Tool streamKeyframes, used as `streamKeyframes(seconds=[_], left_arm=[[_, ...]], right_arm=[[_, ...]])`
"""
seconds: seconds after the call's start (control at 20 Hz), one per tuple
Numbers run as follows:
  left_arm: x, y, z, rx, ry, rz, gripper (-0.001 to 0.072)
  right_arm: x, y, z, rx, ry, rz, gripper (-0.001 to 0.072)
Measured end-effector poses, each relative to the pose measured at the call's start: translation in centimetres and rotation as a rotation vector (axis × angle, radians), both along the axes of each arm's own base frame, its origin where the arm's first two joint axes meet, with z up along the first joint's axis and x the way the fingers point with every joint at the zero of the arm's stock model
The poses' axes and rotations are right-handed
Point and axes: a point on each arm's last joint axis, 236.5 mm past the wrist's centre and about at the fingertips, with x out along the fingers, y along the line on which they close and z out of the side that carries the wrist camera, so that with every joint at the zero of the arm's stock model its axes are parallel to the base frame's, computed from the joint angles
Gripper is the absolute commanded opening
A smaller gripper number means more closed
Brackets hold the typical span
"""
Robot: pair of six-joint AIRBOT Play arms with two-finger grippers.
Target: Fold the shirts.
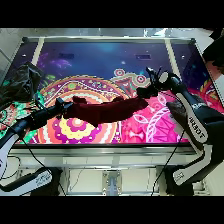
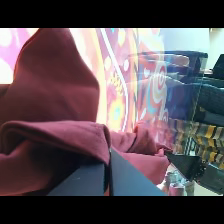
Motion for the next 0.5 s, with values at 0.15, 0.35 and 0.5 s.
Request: streamKeyframes(seconds=[0.15,0.35,0.5], left_arm=[[0.7,0.6,3.6,0.003,-0.092,-0.003,0.0011],[0.9,2.5,13.8,0.024,-0.345,-0.016,0.0010],[-1.5,3.0,23.2,0.086,-0.574,-0.056,0.0011]], right_arm=[[0.5,0.2,3.4,-0.006,-0.043,0.056,0.0016],[-0.7,-0.4,13.5,-0.046,-0.150,0.154,0.0016],[-4.9,-0.5,23.5,-0.067,-0.271,0.223,0.0016]])
